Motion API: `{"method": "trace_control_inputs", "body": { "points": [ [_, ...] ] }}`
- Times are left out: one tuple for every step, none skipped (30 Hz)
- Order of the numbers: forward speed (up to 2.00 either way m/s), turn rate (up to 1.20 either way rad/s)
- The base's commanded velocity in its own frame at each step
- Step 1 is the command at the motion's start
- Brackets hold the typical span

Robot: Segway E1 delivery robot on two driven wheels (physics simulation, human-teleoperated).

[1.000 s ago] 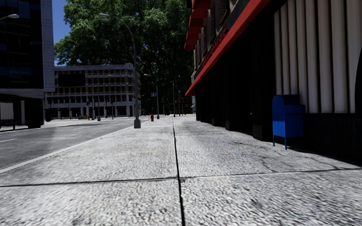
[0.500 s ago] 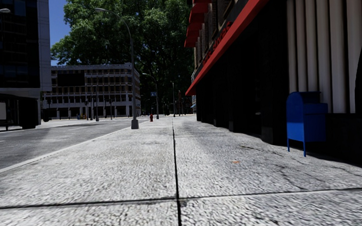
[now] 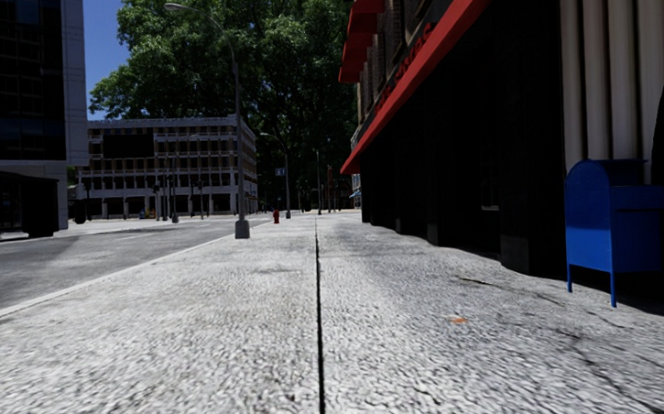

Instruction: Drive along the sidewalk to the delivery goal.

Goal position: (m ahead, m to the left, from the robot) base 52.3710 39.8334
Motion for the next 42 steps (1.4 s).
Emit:
{"method": "trace_control_inputs", "body": {
  "points": [
    [1.29, 0.00],
    [1.29, 0.00],
    [1.29, 0.00],
    [1.29, 0.00],
    [1.29, 0.00],
    [1.29, 0.00],
    [1.29, 0.00],
    [1.29, 0.00],
    [1.29, 0.00],
    [1.29, 0.00],
    [1.29, 0.00],
    [1.29, 0.00],
    [1.29, 0.00],
    [1.29, 0.00],
    [1.29, 0.00],
    [1.29, 0.00],
    [1.29, 0.00],
    [1.29, 0.00],
    [1.29, 0.00],
    [1.29, 0.00],
    [1.29, 0.00],
    [1.29, 0.00],
    [1.29, 0.00],
    [1.29, 0.00],
    [1.29, 0.00],
    [1.29, 0.00],
    [1.29, 0.00],
    [1.29, 0.00],
    [1.29, 0.00],
    [1.29, 0.00],
    [1.29, 0.00],
    [1.29, 0.00],
    [1.29, 0.00],
    [1.29, 0.00],
    [1.29, 0.00],
    [1.29, 0.00],
    [1.29, 0.00],
    [1.29, 0.00],
    [1.29, 0.00],
    [1.29, 0.00],
    [1.29, 0.00],
    [1.29, 0.00]
  ]
}}
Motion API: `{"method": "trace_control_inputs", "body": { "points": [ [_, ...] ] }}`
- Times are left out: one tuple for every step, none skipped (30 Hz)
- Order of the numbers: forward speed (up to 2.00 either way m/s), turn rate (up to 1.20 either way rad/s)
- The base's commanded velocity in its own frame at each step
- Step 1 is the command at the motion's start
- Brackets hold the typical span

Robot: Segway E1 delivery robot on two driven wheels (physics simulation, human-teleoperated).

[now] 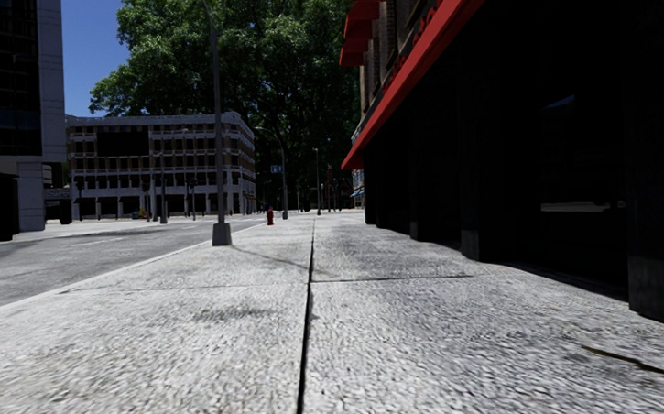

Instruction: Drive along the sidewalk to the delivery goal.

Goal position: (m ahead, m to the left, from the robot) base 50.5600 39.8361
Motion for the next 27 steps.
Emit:
{"method": "trace_control_inputs", "body": {
  "points": [
    [1.29, 0.00],
    [1.29, 0.00],
    [1.29, 0.00],
    [1.29, 0.00],
    [1.29, 0.00],
    [1.29, 0.00],
    [1.29, 0.00],
    [1.29, 0.00],
    [1.29, 0.00],
    [1.29, 0.00],
    [1.29, 0.00],
    [1.29, 0.00],
    [1.29, 0.00],
    [1.29, 0.00],
    [1.29, 0.00],
    [1.29, 0.00],
    [1.30, 0.00],
    [1.30, 0.00],
    [1.30, 0.00],
    [1.30, 0.00],
    [1.30, 0.00],
    [1.30, 0.00],
    [1.31, 0.00],
    [1.32, 0.00],
    [1.33, 0.00],
    [1.33, 0.00],
    [1.33, 0.00]
  ]
}}
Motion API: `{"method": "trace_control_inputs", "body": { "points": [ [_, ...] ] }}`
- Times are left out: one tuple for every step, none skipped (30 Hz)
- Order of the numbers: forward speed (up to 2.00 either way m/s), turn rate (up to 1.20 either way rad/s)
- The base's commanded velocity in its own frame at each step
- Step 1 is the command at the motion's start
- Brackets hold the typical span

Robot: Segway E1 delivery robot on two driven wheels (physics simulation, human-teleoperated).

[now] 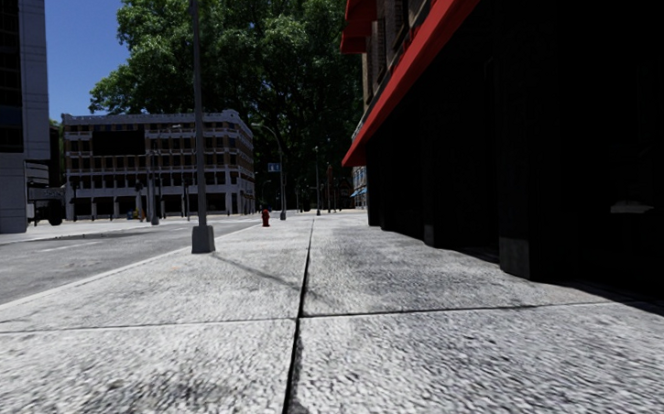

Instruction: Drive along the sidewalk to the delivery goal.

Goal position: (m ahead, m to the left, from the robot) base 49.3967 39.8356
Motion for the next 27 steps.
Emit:
{"method": "trace_control_inputs", "body": {
  "points": [
    [1.33, 0.00],
    [1.34, 0.00],
    [1.34, 0.00],
    [1.34, 0.00],
    [1.34, 0.00],
    [1.34, 0.00],
    [1.34, 0.00],
    [1.34, 0.00],
    [1.34, 0.00],
    [1.34, 0.00],
    [1.34, 0.00],
    [1.34, 0.00],
    [1.34, 0.00],
    [1.34, 0.00],
    [1.34, 0.00],
    [1.34, 0.00],
    [1.34, 0.00],
    [1.34, 0.00],
    [1.34, 0.00],
    [1.34, 0.00],
    [1.34, 0.00],
    [1.34, 0.00],
    [1.34, 0.00],
    [1.34, 0.00],
    [1.34, 0.00],
    [1.34, 0.00],
    [1.34, 0.00]
  ]
}}
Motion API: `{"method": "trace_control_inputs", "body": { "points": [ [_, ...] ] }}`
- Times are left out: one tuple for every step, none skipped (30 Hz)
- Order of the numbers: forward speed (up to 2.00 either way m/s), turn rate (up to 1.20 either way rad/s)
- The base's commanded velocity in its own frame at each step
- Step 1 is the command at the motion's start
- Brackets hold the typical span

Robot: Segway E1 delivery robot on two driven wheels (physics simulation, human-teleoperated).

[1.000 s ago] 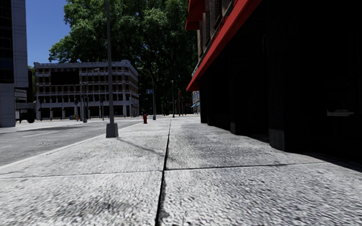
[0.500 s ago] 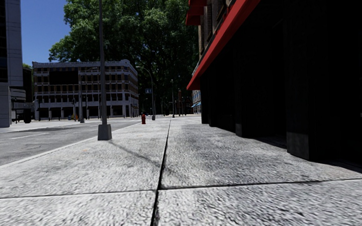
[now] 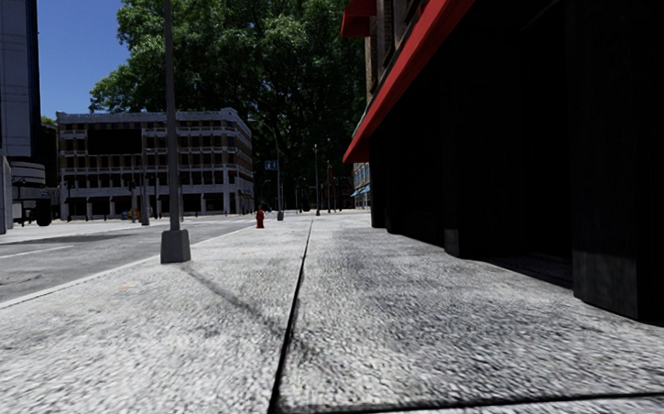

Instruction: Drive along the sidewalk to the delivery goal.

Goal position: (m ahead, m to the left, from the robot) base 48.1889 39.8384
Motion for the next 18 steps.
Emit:
{"method": "trace_control_inputs", "body": {
  "points": [
    [1.34, 0.00],
    [1.34, 0.00],
    [1.34, 0.00],
    [1.34, 0.00],
    [1.34, 0.00],
    [1.34, 0.00],
    [1.34, 0.00],
    [1.34, 0.00],
    [1.34, 0.00],
    [1.34, 0.00],
    [1.34, 0.00],
    [1.34, 0.00],
    [1.34, 0.00],
    [1.34, 0.00],
    [1.34, 0.00],
    [1.34, 0.00],
    [1.34, 0.00],
    [1.34, 0.00]
  ]
}}
